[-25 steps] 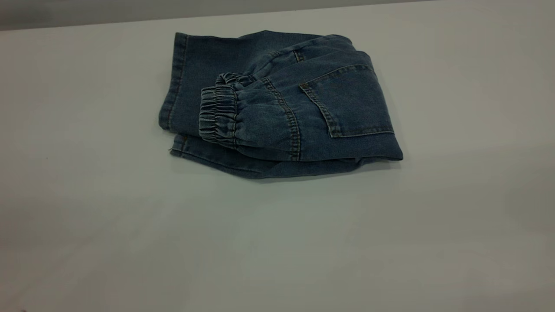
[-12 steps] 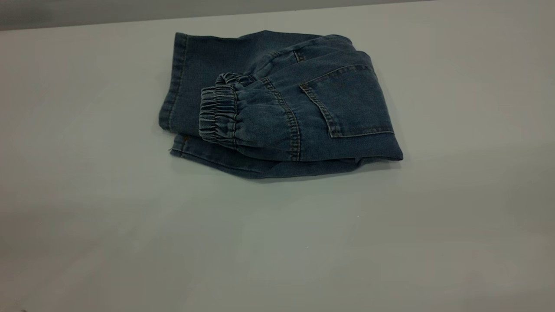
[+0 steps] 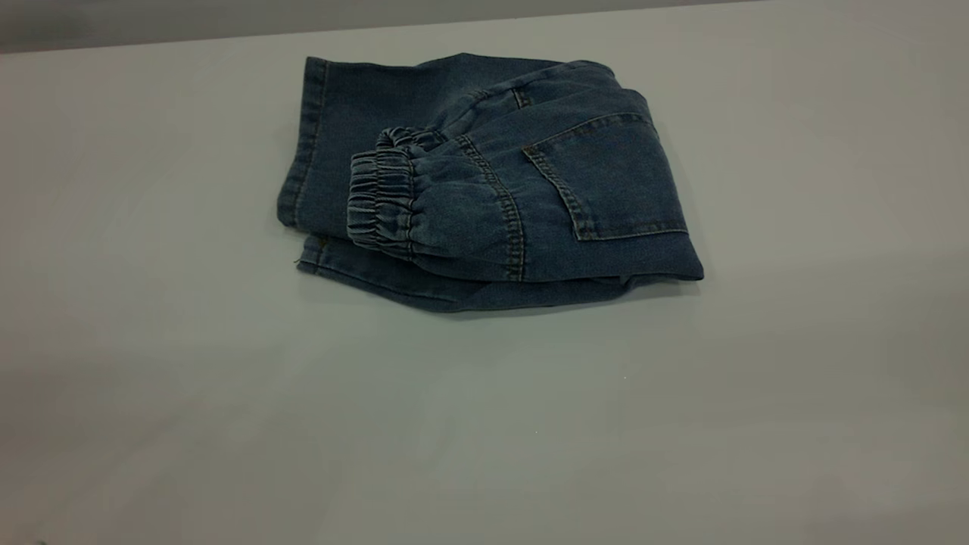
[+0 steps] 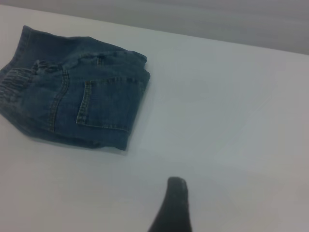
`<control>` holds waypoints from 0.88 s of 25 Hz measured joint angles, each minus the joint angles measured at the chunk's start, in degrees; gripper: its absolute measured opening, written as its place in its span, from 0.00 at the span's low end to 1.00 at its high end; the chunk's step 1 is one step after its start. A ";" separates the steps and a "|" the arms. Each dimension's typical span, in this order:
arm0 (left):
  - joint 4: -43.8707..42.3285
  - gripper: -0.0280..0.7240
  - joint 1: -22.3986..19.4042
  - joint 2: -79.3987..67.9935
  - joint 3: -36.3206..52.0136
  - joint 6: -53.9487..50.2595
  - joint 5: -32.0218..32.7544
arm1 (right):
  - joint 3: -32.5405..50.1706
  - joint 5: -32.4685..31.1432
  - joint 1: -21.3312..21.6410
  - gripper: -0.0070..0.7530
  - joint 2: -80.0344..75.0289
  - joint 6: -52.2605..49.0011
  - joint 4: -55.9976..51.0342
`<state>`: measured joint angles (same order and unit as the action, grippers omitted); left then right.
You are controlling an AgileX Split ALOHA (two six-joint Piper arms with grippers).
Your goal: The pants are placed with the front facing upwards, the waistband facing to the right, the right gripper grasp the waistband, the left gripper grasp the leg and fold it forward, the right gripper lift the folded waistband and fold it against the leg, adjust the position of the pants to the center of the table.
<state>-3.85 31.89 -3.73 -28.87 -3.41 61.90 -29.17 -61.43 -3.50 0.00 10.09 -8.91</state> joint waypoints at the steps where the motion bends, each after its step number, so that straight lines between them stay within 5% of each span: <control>1: 0.00 0.71 -0.69 0.13 0.00 0.00 0.00 | 0.00 0.00 0.00 0.76 0.00 0.00 0.00; 4: 0.00 0.71 -4.43 0.13 0.00 -0.05 0.00 | 0.00 0.00 0.00 0.76 0.00 0.00 0.05; 15: -0.28 0.71 -28.15 3.81 0.00 -0.05 0.00 | 0.00 0.00 -1.75 0.76 0.00 0.00 0.08; 22: -0.67 0.71 -30.14 3.79 0.00 -0.05 -0.06 | 0.00 0.00 -1.75 0.76 0.00 0.00 0.02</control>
<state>-4.52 1.76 0.06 -28.87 -3.47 61.84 -29.17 -61.43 -5.26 0.00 10.09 -8.89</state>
